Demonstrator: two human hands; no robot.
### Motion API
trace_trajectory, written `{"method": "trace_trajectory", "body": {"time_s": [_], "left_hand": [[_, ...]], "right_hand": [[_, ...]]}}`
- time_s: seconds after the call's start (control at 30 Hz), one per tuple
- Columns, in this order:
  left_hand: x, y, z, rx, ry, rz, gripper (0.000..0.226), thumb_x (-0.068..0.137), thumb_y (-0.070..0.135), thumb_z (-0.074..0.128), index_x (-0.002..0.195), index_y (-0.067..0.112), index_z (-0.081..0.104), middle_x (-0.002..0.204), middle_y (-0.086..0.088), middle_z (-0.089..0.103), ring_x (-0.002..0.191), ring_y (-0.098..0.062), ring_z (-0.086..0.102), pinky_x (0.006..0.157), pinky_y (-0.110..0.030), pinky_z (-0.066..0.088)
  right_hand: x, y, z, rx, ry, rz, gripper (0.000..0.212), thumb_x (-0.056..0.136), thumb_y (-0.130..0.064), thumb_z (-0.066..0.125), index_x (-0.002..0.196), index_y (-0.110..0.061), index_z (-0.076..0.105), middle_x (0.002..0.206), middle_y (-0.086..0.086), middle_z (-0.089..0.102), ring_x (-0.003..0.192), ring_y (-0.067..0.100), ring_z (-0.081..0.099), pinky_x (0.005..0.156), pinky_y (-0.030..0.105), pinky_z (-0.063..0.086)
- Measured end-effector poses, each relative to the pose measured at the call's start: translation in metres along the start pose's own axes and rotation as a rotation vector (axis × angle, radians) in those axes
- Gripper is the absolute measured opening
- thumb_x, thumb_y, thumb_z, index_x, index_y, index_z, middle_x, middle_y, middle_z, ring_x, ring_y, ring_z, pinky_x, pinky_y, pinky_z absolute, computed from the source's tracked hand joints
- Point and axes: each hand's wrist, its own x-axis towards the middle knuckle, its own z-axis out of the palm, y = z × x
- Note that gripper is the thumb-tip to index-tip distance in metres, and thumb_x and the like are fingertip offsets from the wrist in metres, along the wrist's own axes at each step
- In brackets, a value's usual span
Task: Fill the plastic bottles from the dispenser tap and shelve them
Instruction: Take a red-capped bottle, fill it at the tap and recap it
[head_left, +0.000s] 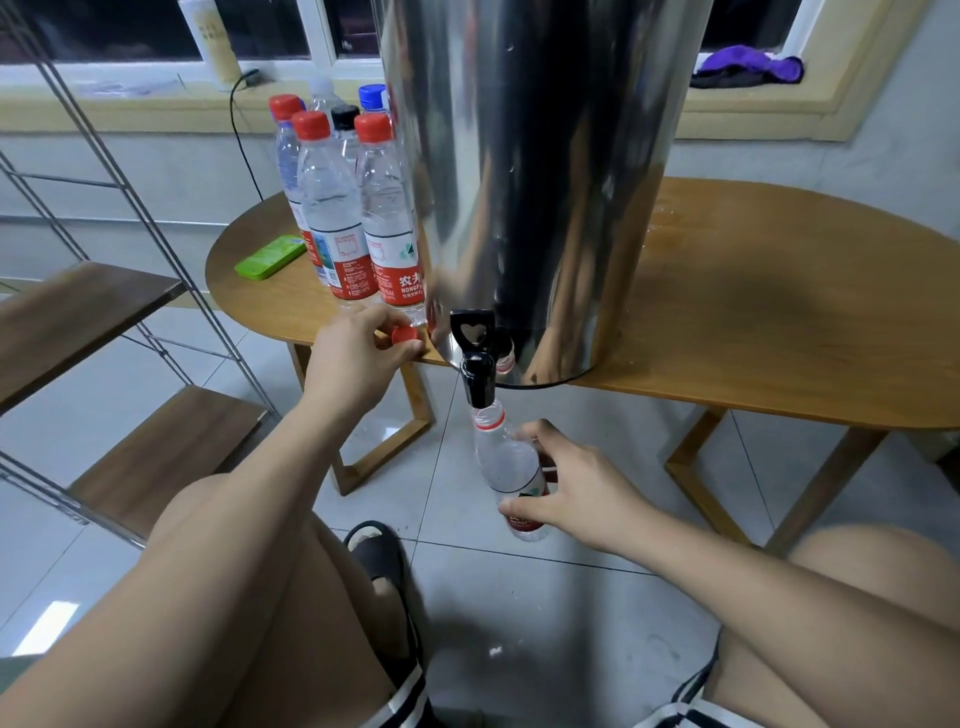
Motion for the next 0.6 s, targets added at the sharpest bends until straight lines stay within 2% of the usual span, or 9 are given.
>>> {"method": "trace_trajectory", "body": {"time_s": [0.07,0.2,0.3,0.4,0.5,0.6], "left_hand": [[-0.001,0.000,0.001,0.004,0.010,0.018,0.026,0.090,0.038,0.088,0.110,0.029,0.074,0.109,0.006,0.070,0.095,-0.018,0.068,0.081,-0.040,0.060],[-0.006,0.003,0.003,-0.003,0.040,0.036,0.034,0.089,0.038,0.089,0.114,0.024,0.070,0.111,0.008,0.067,0.095,-0.016,0.067,0.075,-0.029,0.053],[-0.011,0.011,-0.004,-0.050,0.124,0.043,0.027,0.094,0.039,0.082,0.115,0.025,0.072,0.107,0.010,0.069,0.093,-0.012,0.065,0.077,-0.032,0.055],[-0.024,0.031,-0.017,-0.206,0.257,0.039,0.012,0.103,0.024,0.071,0.114,0.027,0.073,0.103,0.014,0.074,0.094,-0.006,0.068,0.081,-0.026,0.055],[-0.047,0.056,-0.026,-0.359,0.293,0.068,0.015,0.107,0.015,0.065,0.117,0.021,0.075,0.105,0.010,0.077,0.098,-0.006,0.071,0.076,-0.018,0.049],[-0.065,0.075,-0.029,-0.516,0.221,0.160,0.019,0.113,0.015,0.058,0.125,0.019,0.072,0.109,0.006,0.077,0.105,-0.014,0.072,0.088,-0.031,0.053]], "right_hand": [[0.001,-0.001,0.001,0.007,-0.008,0.001,0.074,0.071,-0.059,0.091,0.130,-0.048,0.049,0.124,-0.017,0.071,0.108,0.008,0.071,0.097,0.040,0.060],[0.002,-0.002,0.003,0.025,-0.019,0.007,0.072,0.072,-0.056,0.093,0.130,-0.048,0.049,0.125,-0.018,0.070,0.110,0.006,0.070,0.099,0.040,0.060],[0.003,-0.003,0.004,0.024,-0.020,0.007,0.069,0.072,-0.055,0.092,0.127,-0.048,0.050,0.122,-0.019,0.071,0.109,0.006,0.069,0.098,0.041,0.059],[0.003,-0.003,0.005,0.034,-0.027,0.014,0.068,0.071,-0.057,0.090,0.125,-0.048,0.050,0.122,-0.020,0.070,0.110,0.007,0.069,0.098,0.042,0.060],[0.003,-0.003,0.006,0.036,-0.041,0.016,0.070,0.070,-0.062,0.088,0.126,-0.048,0.048,0.124,-0.018,0.069,0.111,0.008,0.069,0.098,0.042,0.060],[0.005,-0.003,0.008,0.036,-0.039,0.022,0.070,0.071,-0.060,0.089,0.125,-0.046,0.048,0.120,-0.014,0.070,0.108,0.013,0.070,0.096,0.044,0.061]]}}
